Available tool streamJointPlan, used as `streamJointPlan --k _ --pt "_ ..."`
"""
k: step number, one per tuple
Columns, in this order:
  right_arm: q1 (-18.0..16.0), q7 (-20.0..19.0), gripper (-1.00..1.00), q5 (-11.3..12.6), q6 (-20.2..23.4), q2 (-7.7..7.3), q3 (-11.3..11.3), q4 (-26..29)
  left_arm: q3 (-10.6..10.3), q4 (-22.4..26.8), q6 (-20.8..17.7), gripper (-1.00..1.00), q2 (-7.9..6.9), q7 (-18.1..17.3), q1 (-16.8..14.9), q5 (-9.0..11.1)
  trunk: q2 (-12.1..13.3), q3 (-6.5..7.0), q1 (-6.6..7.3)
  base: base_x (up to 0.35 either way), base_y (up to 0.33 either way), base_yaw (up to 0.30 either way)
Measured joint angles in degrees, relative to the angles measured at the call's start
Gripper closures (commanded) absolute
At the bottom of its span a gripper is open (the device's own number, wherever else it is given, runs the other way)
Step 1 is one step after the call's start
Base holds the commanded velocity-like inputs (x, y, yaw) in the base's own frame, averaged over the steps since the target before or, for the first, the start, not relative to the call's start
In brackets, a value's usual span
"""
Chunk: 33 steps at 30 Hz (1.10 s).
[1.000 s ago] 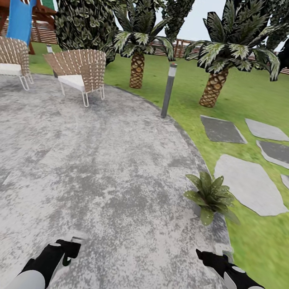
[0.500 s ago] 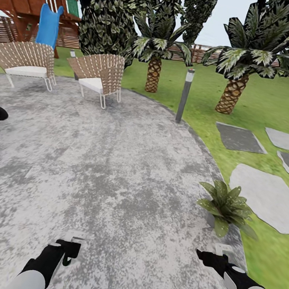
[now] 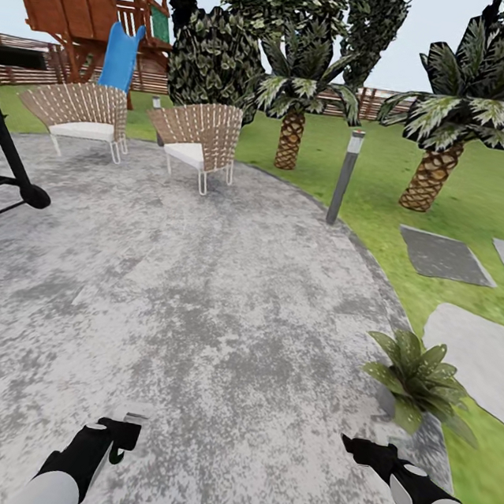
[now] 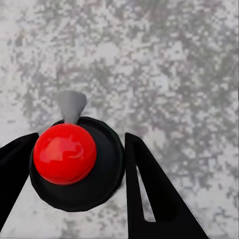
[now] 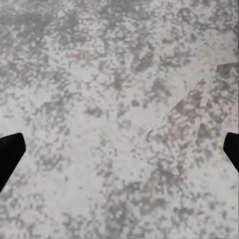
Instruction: Pick up the pesticide atomizer in the garden and spray insectifuge to fully cover both potted plants in the garden.
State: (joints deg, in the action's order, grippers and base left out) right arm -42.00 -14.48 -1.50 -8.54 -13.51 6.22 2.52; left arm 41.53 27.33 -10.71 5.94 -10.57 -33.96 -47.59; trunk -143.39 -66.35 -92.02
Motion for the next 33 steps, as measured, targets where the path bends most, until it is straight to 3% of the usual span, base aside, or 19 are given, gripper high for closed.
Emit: streamJointPlan --k 8,12,21,33 --pt "0.02 -0.09 -1.0 0.05 -0.01 -0.03 0.0 0.01 0.0 -0.02 0.07 1.0 -0.01 0.0 -0.01 -0.02 0.0 0.38 0.0 0.0 0.0 0.101" --pt "0.01 0.0 -1.0 0.07 0.0 -0.01 0.01 0.0 0.0 0.0 0.07 1.0 0.01 0.0 0.0 0.01 0.05 1.27 0.1 0.0 0.0 0.136" --pt "0.01 0.03 -1.0 0.05 0.0 0.01 0.0 0.0 0.0 0.01 0.02 1.0 -0.01 -0.01 0.01 0.0 0.06 1.27 0.1 0.0 0.0 0.265" --pt "0.02 -0.48 -1.0 0.06 -0.01 -0.01 -0.01 0.01 0.03 -0.02 0.04 1.0 -0.02 0.02 -0.01 -0.02 0.05 1.27 0.1 0.0 0.0 0.024"
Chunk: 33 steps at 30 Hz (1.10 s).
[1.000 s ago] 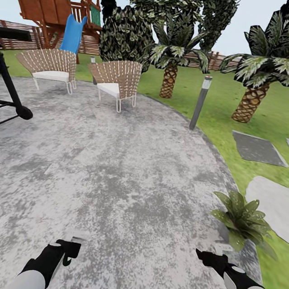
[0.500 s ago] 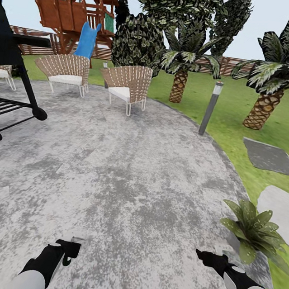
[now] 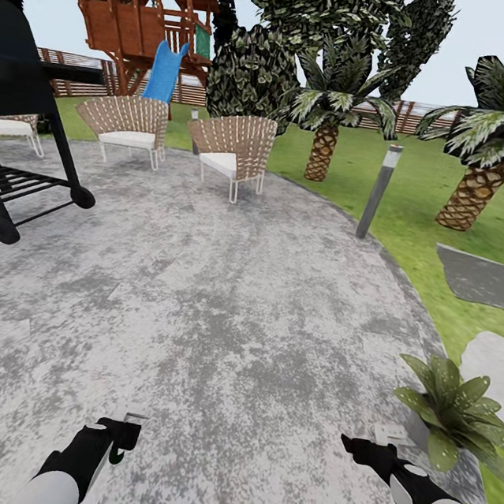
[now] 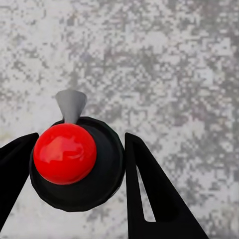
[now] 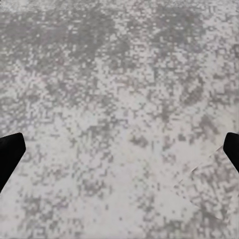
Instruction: Pick up the pesticide atomizer in the garden and spray insectifuge to fully cover both potted plants in the garden.
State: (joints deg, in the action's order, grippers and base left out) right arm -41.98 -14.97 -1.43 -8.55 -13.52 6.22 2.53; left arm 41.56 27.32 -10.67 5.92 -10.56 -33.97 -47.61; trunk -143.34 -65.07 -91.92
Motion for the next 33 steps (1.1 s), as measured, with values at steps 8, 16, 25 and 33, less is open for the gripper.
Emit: streamJointPlan --k 8,16,25,33 --pt "0.0 0.27 -1.0 -0.03 0.0 0.0 0.0 -0.01 0.06 0.01 0.02 1.0 -0.04 -0.01 0.01 0.01 0.0 0.0 0.0 0.0 0.0 0.072" --pt "-0.01 0.41 -1.0 -0.05 0.01 0.01 0.0 -0.01 0.06 0.02 0.02 1.0 -0.04 -0.02 0.01 0.01 0.0 0.0 0.01 0.055 0.0 0.241" --pt "0.0 0.32 -1.0 -0.06 0.0 0.0 0.0 0.0 0.06 0.0 0.03 1.0 -0.04 0.0 0.0 0.03 0.0 0.0 0.03 0.268 0.0 0.161" --pt "0.0 0.05 -1.0 -0.08 0.0 -0.05 0.0 0.0 0.06 0.0 0.02 1.0 -0.04 0.0 0.0 0.04 0.0 0.0 0.04 0.334 0.0 0.004"
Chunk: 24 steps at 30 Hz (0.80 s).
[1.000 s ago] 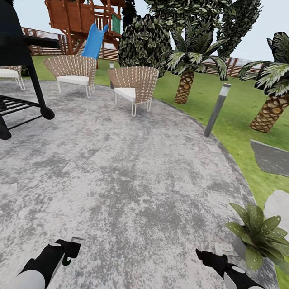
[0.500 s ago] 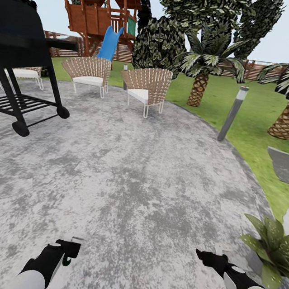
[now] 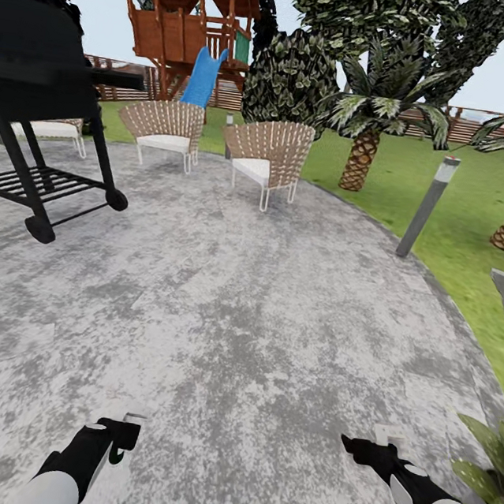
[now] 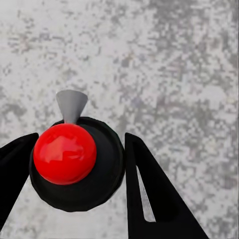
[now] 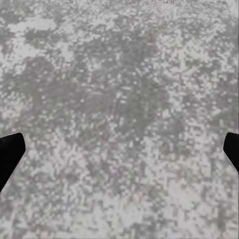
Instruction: Pick up the pesticide atomizer in the garden and spray insectifuge to fully cover both potted plants in the garden.
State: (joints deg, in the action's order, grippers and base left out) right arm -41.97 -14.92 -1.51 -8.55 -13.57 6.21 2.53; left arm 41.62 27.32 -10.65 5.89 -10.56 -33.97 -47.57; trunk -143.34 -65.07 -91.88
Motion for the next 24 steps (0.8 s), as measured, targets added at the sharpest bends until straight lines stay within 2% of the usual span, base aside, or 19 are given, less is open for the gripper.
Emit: streamJointPlan --k 5,9,24 --pt "0.0 0.15 -1.0 0.0 0.0 0.05 0.0 0.0 0.0 0.0 -0.02 1.0 0.0 0.0 0.0 -0.01 0.0 0.0 0.0 0.319 0.0 0.021" --pt "-0.01 0.19 -1.0 0.0 0.0 0.06 0.0 -0.01 0.0 0.02 -0.02 1.0 -0.01 -0.02 0.01 -0.02 0.0 0.0 -0.02 0.203 0.0 0.197" --pt "-0.01 0.28 -1.0 0.0 0.0 0.06 0.0 -0.01 0.0 0.02 -0.06 1.0 -0.01 -0.02 0.01 0.0 0.0 0.0 -0.04 0.012 0.0 0.252"
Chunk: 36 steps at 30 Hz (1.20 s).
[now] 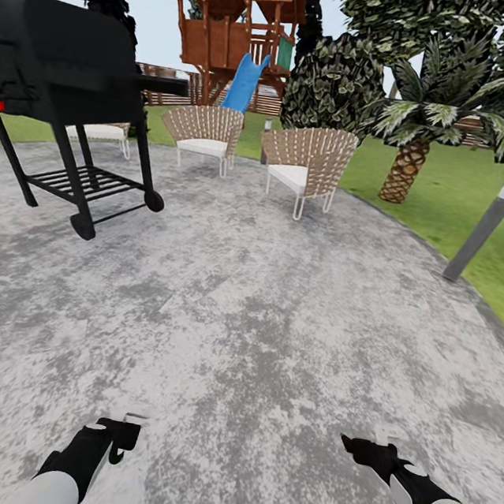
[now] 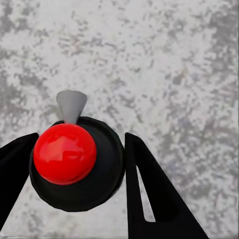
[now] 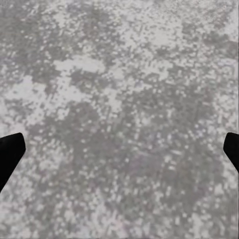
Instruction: Pick up the pesticide atomizer in the garden and spray insectifuge to fully cover both potted plants in the garden.
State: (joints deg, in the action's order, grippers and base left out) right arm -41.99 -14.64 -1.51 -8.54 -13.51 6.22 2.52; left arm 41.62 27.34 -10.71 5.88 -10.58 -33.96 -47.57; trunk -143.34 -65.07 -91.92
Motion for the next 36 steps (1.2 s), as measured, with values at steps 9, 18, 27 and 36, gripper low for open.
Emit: streamJointPlan --k 9,18,27,36 --pt "0.0 0.01 -1.0 0.0 0.0 0.0 0.0 0.0 0.0 0.0 0.0 1.0 0.0 0.0 0.0 0.06 0.0 0.0 0.0 0.0 0.0 0.255" --pt "0.0 0.02 -1.0 0.0 0.0 0.0 0.0 0.0 0.0 0.0 0.05 1.0 0.0 0.0 0.0 0.05 0.0 0.0 0.0 0.0 0.0 0.251" --pt "0.01 0.01 -1.0 0.01 0.0 -0.01 0.0 0.01 0.0 -0.02 0.04 1.0 0.01 0.02 -0.01 0.0 0.0 -0.02 0.0 0.0 0.0 0.097" --pt "0.01 -0.14 -1.0 0.0 0.0 -0.02 0.0 0.01 0.0 -0.02 0.04 1.0 0.01 0.02 -0.01 0.02 0.0 -0.03 0.0 0.0 0.0 0.001"
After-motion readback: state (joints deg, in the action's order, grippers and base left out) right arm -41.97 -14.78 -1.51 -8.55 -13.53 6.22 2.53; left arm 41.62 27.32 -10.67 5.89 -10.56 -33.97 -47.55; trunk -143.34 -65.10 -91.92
